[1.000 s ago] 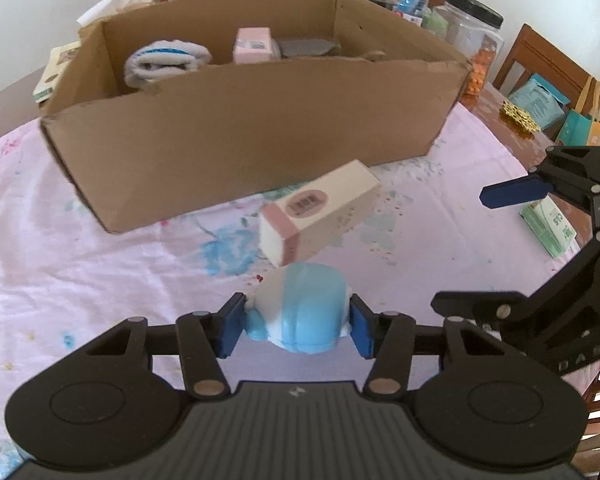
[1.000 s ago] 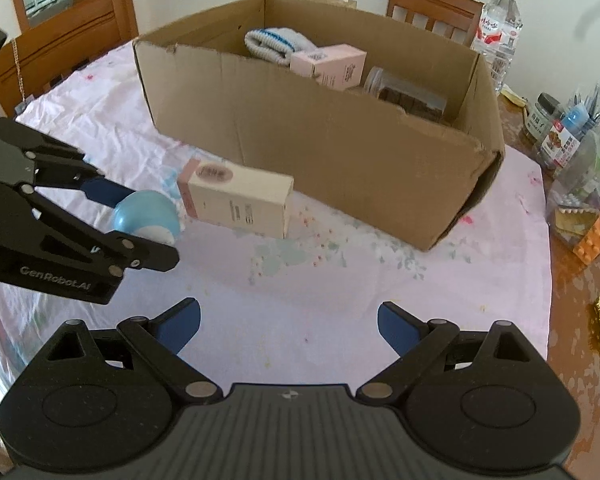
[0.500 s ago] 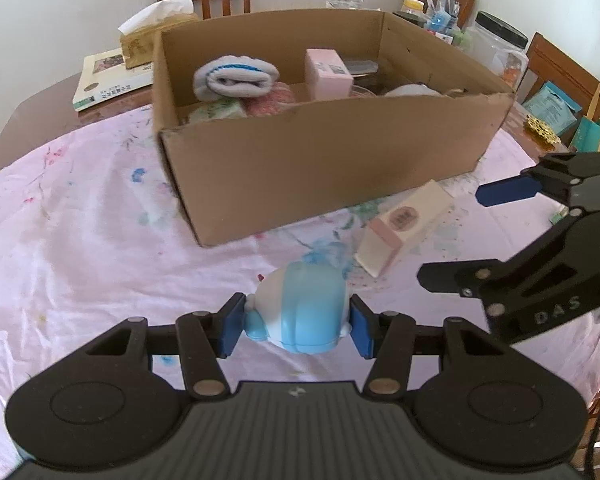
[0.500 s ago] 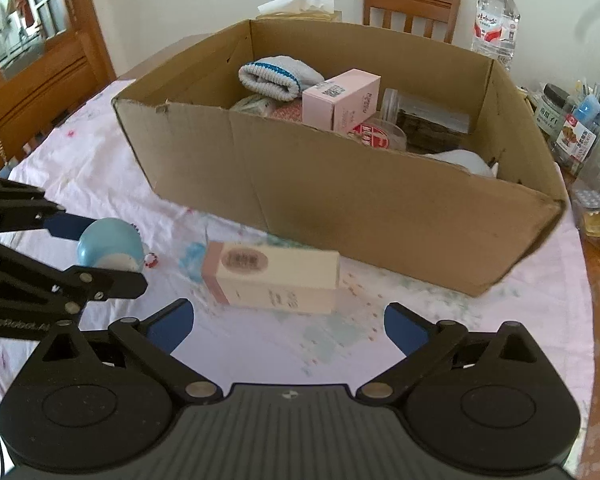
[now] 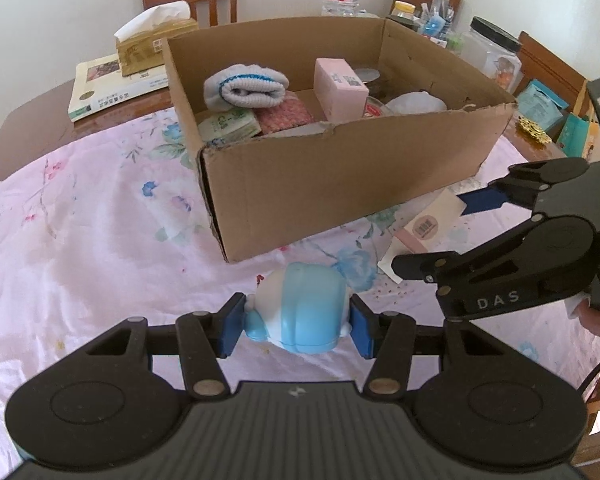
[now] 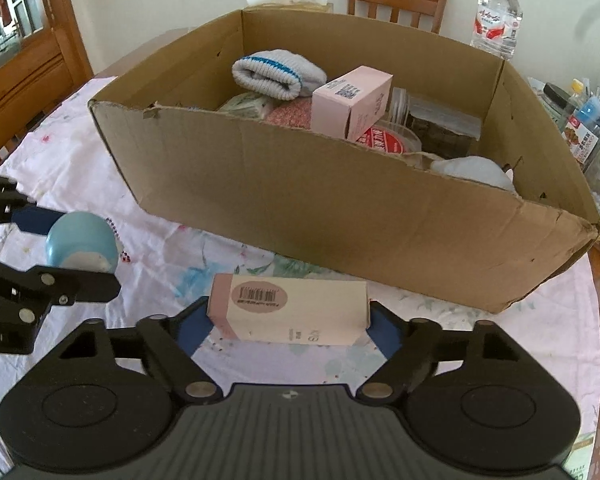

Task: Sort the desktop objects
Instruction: 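Grasp cream-pink box with right tool while left tool holds the cap, then carry cap and cream-pink box over the box and open both tools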

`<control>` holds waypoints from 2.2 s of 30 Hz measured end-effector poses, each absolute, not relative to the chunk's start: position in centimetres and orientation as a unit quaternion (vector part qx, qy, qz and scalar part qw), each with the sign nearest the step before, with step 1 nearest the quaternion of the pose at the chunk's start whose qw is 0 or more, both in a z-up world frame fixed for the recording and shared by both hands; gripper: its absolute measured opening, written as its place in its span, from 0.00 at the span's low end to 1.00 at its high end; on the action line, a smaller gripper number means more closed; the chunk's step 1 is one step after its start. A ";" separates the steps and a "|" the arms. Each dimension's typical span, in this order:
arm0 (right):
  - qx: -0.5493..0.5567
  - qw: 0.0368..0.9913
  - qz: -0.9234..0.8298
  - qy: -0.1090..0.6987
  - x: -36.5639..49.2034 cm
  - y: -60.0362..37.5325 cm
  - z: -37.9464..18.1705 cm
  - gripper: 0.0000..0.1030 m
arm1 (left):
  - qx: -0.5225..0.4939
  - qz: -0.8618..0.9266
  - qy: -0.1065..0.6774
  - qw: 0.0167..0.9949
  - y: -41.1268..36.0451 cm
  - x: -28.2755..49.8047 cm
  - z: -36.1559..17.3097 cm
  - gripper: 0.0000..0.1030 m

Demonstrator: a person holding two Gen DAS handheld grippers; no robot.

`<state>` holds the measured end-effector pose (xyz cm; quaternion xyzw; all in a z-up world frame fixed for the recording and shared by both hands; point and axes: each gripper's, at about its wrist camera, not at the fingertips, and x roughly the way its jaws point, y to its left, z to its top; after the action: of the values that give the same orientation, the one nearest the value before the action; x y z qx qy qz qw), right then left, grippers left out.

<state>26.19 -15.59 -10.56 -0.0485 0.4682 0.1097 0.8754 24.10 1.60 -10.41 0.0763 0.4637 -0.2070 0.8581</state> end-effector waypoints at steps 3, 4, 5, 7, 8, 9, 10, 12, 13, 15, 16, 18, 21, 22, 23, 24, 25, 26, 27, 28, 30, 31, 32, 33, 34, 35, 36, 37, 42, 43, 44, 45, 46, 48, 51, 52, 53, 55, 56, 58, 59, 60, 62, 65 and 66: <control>-0.055 0.875 0.110 0.469 26.0 -15.6 -10.3 0.81 | 0.083 -0.213 0.458 0.859 1.5 24.0 -10.0 0.52; -0.056 0.875 0.110 0.469 26.0 -15.6 -10.2 0.81 | 0.085 -0.215 0.457 0.859 1.4 23.9 -9.8 0.52; -0.057 0.875 0.111 0.468 25.9 -15.6 -10.0 0.81 | 0.086 -0.216 0.455 0.860 1.4 23.9 -9.5 0.52; -0.062 0.875 0.114 0.467 25.6 -15.8 -9.3 0.81 | 0.087 -0.216 0.452 0.861 1.3 23.8 -9.1 0.52; -0.065 0.875 0.116 0.466 25.5 -15.9 -9.0 0.81 | 0.086 -0.216 0.452 0.861 1.3 23.8 -8.8 0.52; -0.069 0.875 0.119 0.464 25.3 -16.0 -8.5 0.81 | 0.085 -0.217 0.451 0.861 1.2 23.7 -8.5 0.52; -0.072 0.875 0.122 0.463 25.1 -16.1 -8.0 0.81 | 0.083 -0.218 0.450 0.862 1.2 23.7 -8.1 0.52; -0.079 0.876 0.128 0.459 24.8 -16.3 -6.9 0.81 | 0.082 -0.221 0.447 0.863 0.9 23.6 -7.3 0.52; -0.084 0.876 0.131 0.456 24.6 -16.5 -6.4 0.81 | 0.083 -0.223 0.444 0.864 0.7 23.4 -6.9 0.52; -0.093 0.877 0.135 0.451 24.2 -16.8 -5.3 0.81 | 0.087 -0.229 0.437 0.866 0.3 23.3 -6.1 0.52; -0.097 0.878 0.137 0.448 24.1 -16.9 -4.7 0.81 | 0.089 -0.232 0.433 0.867 0.0 23.3 -5.6 0.52; -0.100 0.880 0.142 0.442 23.8 -17.3 -3.5 0.81 | 0.089 -0.240 0.426 0.868 -0.5 23.3 -4.7 0.52; -0.105 0.885 0.147 0.430 23.5 -17.9 -1.9 0.81 | 0.088 -0.248 0.415 0.871 -1.2 23.6 -3.4 0.52; -0.108 0.886 0.148 0.426 23.4 -18.0 -1.4 0.81 | 0.087 -0.250 0.411 0.872 -1.4 23.7 -2.9 0.52; -0.109 0.888 0.148 0.422 23.3 -18.2 -0.9 0.81 | 0.089 -0.252 0.406 0.874 -1.7 23.9 -2.6 0.52; -0.110 0.889 0.149 0.418 23.4 -18.4 -0.4 0.81 | 0.091 -0.254 0.402 0.875 -2.0 24.1 -2.3 0.52; -0.112 0.891 0.150 0.414 23.6 -18.6 0.0 0.81 | 0.093 -0.255 0.399 0.876 -2.3 24.3 -1.9 0.52; -0.113 0.892 0.149 0.411 23.6 -18.8 0.4 0.81 | 0.095 -0.256 0.395 0.877 -2.6 24.6 -1.6 0.52; -0.115 0.894 0.148 0.406 23.8 -19.0 0.8 0.81 | 0.096 -0.256 0.392 0.878 -2.9 24.9 -1.4 0.52; -0.118 0.896 0.146 0.403 24.0 -19.2 1.1 0.81 | 0.096 -0.254 0.389 0.880 -3.1 25.3 -1.1 0.52; -0.121 0.899 0.143 0.396 24.4 -19.6 1.7 0.81 | 0.096 -0.256 0.383 0.883 -3.5 26.0 -0.7 0.52; -0.122 0.900 0.141 0.393 24.7 -19.8 1.9 0.81 | 0.095 -0.256 0.379 0.884 -3.7 26.3 -0.5 0.52; -0.124 0.902 0.139 0.391 25.0 -20.0 2.1 0.81 | 0.095 -0.255 0.378 0.885 -3.9 26.7 -0.4 0.52; -0.127 0.903 0.136 0.387 25.3 -20.1 2.3 0.81 | 0.096 -0.255 0.376 0.886 -4.0 27.1 -0.3 0.52; -0.129 0.904 0.134 0.386 25.5 -20.3 2.5 0.81 | 0.094 -0.256 0.375 0.886 -4.2 27.4 -0.2 0.52; -0.130 0.904 0.133 0.384 25.7 -20.5 2.6 0.81 | 0.091 -0.257 0.373 0.887 -4.3 27.7 -0.1 0.52; -0.132 0.905 0.131 0.383 26.0 -20.6 2.7 0.81 | 0.088 -0.257 0.373 0.887 -4.5 28.1 0.0 0.52; -0.133 0.905 0.129 0.383 26.3 -20.8 2.7 0.81 | 0.087 -0.256 0.373 0.888 -4.6 28.5 0.0 0.52; -0.135 0.906 0.119 0.383 27.8 -21.5 2.8 0.81 | 0.092 -0.250 0.373 0.889 -5.1 29.9 -0.2 0.52; -0.132 0.907 0.117 0.383 28.2 -21.7 2.7 0.81 | 0.092 -0.247 0.374 0.889 -5.1 30.2 -0.4 0.52; -0.129 0.907 0.117 0.384 28.5 -21.8 2.7 0.81 | 0.093 -0.243 0.375 0.890 -5.1 30.5 -0.5 0.52; -0.127 0.907 0.117 0.385 28.9 -22.0 2.6 0.81 | 0.096 -0.240 0.375 0.890 -5.2 30.7 -0.7 0.53; -0.128 0.906 0.117 0.386 29.2 -22.0 2.5 0.81 | 0.100 -0.238 0.376 0.890 -5.3 31.0 -0.8 0.54; -0.129 0.905 0.117 0.388 29.8 -22.0 2.3 0.82 | 0.104 -0.234 0.382 0.888 -5.3 31.5 -1.2 0.72; -0.132 0.903 0.120 0.390 30.4 -22.0 2.0 0.82 | 0.112 -0.227 0.376 0.892 -5.5 31.7 -1.3 0.76; -0.133 0.903 0.119 0.391 30.5 -22.0 1.9 0.83 | 0.115 -0.228 0.376 0.891 -5.6 31.7 -1.3 0.76; -0.133 0.903 0.119 0.391 30.5 -22.1 1.8 0.84 | 0.116 -0.226 0.376 0.891 -5.6 31.7 -1.3 0.77; -0.132 0.902 0.120 0.393 30.4 -22.3 1.6 0.84 | 0.114 -0.219 0.377 0.893 -5.7 31.6 -1.2 0.81; -0.131 0.902 0.121 0.393 30.4 -22.4 1.5 0.84 | 0.113 -0.216 0.378 0.893 -5.7 31.5 -1.2 0.85; -0.128 0.903 0.122 0.391 29.9 -22.8 1.4 0.88 | 0.109 -0.212 0.377 0.895 -5.7 31.2 -1.1 0.88; -0.126 0.904 0.122 0.389 29.6 -23.0 1.3 0.91 | 0.109 -0.211 0.377 0.895 -5.8 31.1 -1.1 0.89; -0.123 0.905 0.123 0.388 29.3 -23.2 1.3 0.93 | 0.110 -0.208 0.377 0.896 -5.9 30.8 -1.1 0.89; -0.115 0.906 0.128 0.386 28.6 -23.9 1.2 0.96 | 0.111 -0.203 0.376 0.897 -6.2 30.2 -1.0 0.90; -0.110 0.907 0.128 0.385 27.4 -24.7 1.0 0.98 | 0.110 -0.196 0.380 0.897 -6.8 29.2 -1.1 0.90; -0.108 0.907 0.129 0.386 26.9 -25.1 0.9 0.99 | 0.109 -0.195 0.381 0.897 -7.0 28.8 -1.1 0.90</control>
<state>26.93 -25.10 0.88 -0.1082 0.3859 0.1292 0.9070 28.80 -7.02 -1.08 0.1086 0.3813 -0.1954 0.8970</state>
